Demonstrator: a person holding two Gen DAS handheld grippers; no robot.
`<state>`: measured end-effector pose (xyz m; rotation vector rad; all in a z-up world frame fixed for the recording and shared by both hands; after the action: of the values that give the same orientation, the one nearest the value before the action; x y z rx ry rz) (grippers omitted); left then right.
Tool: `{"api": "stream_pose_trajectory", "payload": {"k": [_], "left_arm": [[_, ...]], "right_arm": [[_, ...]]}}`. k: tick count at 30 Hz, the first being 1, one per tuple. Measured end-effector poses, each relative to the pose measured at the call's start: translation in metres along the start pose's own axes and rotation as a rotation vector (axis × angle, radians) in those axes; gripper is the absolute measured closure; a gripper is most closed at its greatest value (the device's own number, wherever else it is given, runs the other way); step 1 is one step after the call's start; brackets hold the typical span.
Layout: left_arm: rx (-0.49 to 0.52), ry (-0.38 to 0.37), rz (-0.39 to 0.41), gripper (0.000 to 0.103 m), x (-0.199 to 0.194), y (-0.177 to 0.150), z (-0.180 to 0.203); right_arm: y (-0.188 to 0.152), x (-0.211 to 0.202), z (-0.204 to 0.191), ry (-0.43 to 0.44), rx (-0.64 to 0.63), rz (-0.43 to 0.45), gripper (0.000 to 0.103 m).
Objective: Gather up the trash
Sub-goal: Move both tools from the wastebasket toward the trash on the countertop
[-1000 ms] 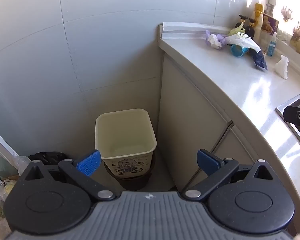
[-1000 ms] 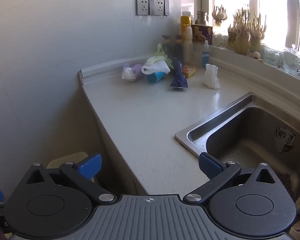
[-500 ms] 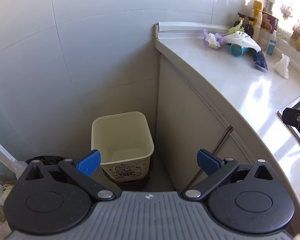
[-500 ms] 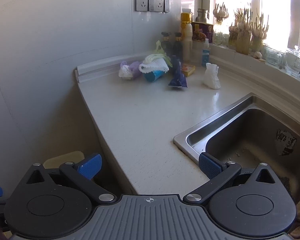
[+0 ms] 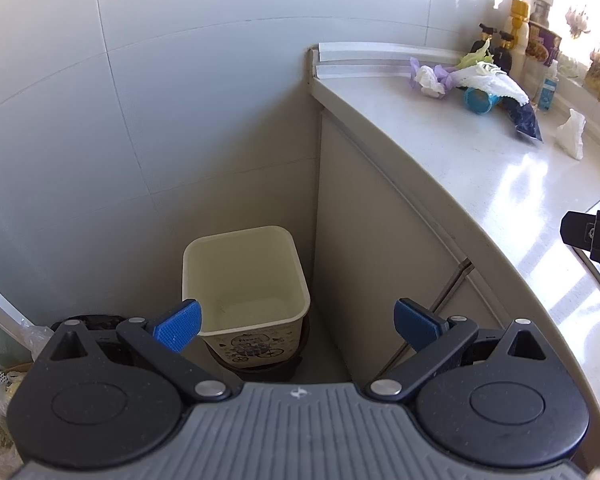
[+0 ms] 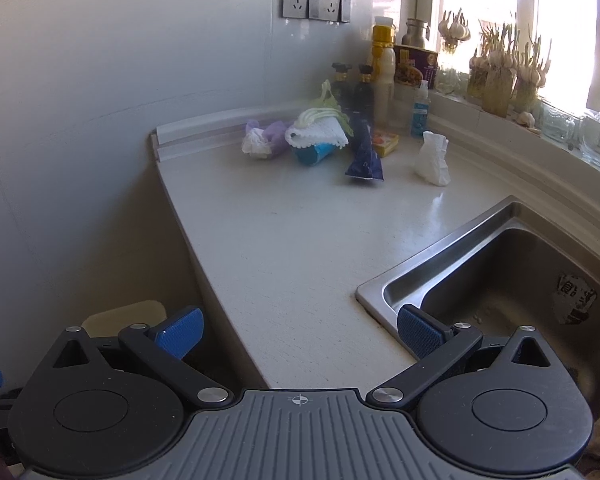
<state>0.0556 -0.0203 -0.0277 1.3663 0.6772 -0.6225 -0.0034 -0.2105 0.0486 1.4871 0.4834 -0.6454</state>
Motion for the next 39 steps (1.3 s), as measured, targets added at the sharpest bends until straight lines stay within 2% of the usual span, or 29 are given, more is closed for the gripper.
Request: {"api": "stream_pose_trajectory", "payload": {"k": [39], "left_arm": [[-0.009,0.005,0.018,0.000,-0.0016,0.0071,-0.0009]], "right_arm": [[0.0045,0.0045,-0.0046,0.016,-0.009,0.004,0.000]]}}
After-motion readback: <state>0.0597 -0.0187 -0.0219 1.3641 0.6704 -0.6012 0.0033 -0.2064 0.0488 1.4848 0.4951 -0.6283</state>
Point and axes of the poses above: each gripper's, at about its wrist camera, not at the fingertips, and x roughly the way its jaws point, z to its right, y to its top, the point moved 3 cm from there along x, roughly the way its jaws point, and after that the axes turned 8 degrees about -x, right-handed, at the moved point
